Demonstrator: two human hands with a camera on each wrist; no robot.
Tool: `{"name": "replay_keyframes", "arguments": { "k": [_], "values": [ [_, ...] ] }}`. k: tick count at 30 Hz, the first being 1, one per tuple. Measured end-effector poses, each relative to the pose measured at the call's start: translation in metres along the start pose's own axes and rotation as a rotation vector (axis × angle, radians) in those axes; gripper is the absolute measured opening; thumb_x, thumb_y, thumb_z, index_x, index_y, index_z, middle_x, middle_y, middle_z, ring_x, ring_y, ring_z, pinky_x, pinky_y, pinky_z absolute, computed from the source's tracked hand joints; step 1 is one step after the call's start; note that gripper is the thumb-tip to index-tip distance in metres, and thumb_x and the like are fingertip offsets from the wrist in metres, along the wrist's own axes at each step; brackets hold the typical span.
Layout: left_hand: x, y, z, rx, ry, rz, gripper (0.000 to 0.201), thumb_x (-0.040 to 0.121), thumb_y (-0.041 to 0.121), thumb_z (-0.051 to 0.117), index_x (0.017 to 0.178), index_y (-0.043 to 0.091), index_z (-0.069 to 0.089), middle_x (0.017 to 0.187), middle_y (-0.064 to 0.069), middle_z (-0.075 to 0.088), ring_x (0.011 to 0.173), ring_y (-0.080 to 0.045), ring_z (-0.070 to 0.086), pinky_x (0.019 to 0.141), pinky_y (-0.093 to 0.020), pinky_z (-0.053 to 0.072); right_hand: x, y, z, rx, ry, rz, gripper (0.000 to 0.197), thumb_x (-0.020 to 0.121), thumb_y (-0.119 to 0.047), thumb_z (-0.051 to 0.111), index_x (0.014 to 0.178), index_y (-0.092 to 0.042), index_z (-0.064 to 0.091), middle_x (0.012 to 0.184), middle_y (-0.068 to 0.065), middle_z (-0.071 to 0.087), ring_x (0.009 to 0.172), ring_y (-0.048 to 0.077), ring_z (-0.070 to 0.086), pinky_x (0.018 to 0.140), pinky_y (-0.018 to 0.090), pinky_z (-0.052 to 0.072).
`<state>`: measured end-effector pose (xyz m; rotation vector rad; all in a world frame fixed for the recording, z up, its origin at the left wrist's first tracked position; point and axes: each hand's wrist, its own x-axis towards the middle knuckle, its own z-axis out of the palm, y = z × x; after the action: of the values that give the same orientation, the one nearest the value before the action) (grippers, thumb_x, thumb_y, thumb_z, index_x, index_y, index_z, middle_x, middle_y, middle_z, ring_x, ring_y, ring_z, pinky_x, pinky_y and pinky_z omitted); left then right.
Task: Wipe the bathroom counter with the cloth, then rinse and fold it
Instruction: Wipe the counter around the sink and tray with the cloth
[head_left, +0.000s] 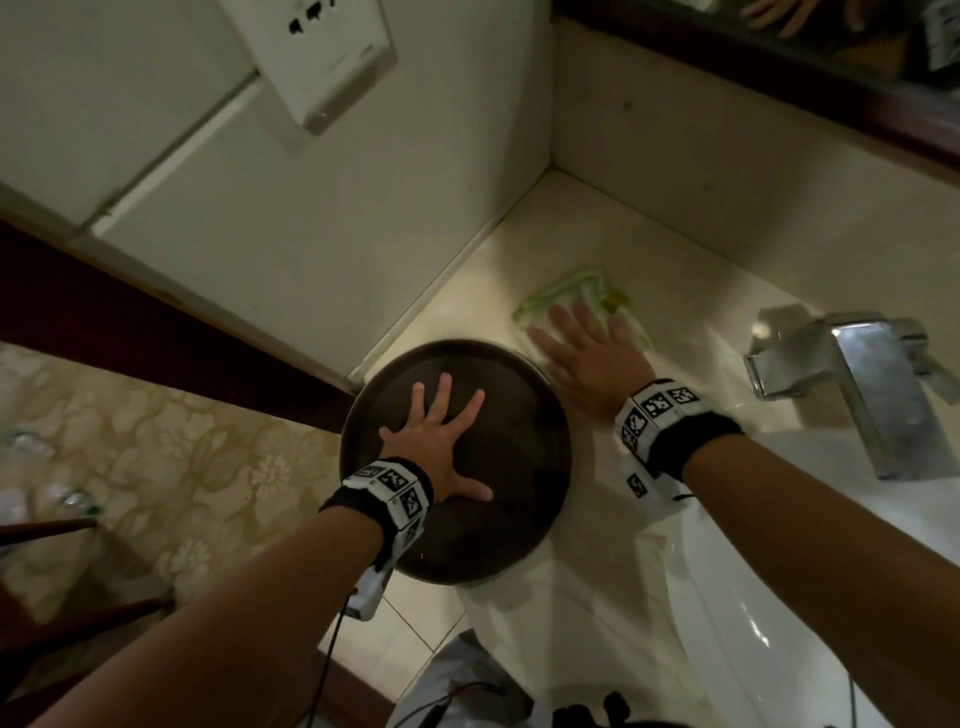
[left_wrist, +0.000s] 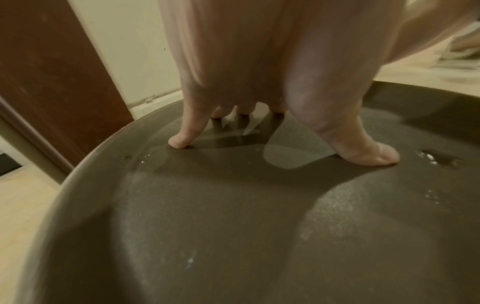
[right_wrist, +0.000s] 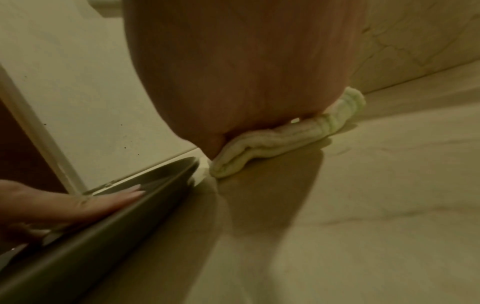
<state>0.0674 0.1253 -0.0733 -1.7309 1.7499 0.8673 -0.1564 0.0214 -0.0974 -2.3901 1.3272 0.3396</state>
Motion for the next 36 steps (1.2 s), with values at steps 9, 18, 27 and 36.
{"name": "replay_keyframes", "arguments": {
  "k": [9,18,27,36],
  "values": [
    [0.003,-0.001,0.002,0.012,0.005,0.012,0.123,0.061,0.073,0.071,0.141,0.054,-0.021,0.153,0.008,-0.036,0.143,-0.031,-0.025,0.104,-0.074,0.020,0.021,0.085,-0.028,0.064,-0.054,0.193,0.053,0.102,-0.048,0.020,0.150,-0.047,-0.004,0.162,-0.008,-0.011,0.148,0.021,-0.016,0.117,0.048,-0.007],
    [0.003,-0.003,0.004,0.014,-0.001,0.021,0.123,0.063,0.073,0.069,0.141,0.053,-0.024,0.152,0.006,-0.038,0.142,-0.033,-0.027,0.104,-0.076,0.016,0.024,0.068,-0.029,0.149,-0.017,0.303,0.055,0.102,-0.046,0.020,0.152,-0.042,-0.003,0.162,-0.004,-0.013,0.148,0.026,-0.015,0.118,0.050,-0.005],
    [0.001,0.000,0.002,0.021,0.006,0.018,0.123,0.064,0.073,0.069,0.142,0.051,-0.023,0.151,0.006,-0.039,0.142,-0.033,-0.028,0.103,-0.075,0.018,0.038,-0.004,-0.015,-0.073,-0.036,-0.039,0.059,0.102,-0.035,0.027,0.153,-0.034,-0.003,0.163,0.005,-0.010,0.148,0.035,-0.010,0.116,0.056,0.002],
    [0.002,-0.001,0.002,0.024,-0.002,0.021,0.122,0.064,0.073,0.069,0.142,0.051,-0.023,0.152,0.005,-0.039,0.142,-0.034,-0.028,0.105,-0.074,0.017,0.049,0.029,-0.026,-0.153,-0.041,-0.112,0.058,0.096,-0.050,0.006,0.152,-0.039,-0.002,0.163,0.000,-0.007,0.148,0.029,-0.012,0.118,0.053,-0.002]
  ]
}}
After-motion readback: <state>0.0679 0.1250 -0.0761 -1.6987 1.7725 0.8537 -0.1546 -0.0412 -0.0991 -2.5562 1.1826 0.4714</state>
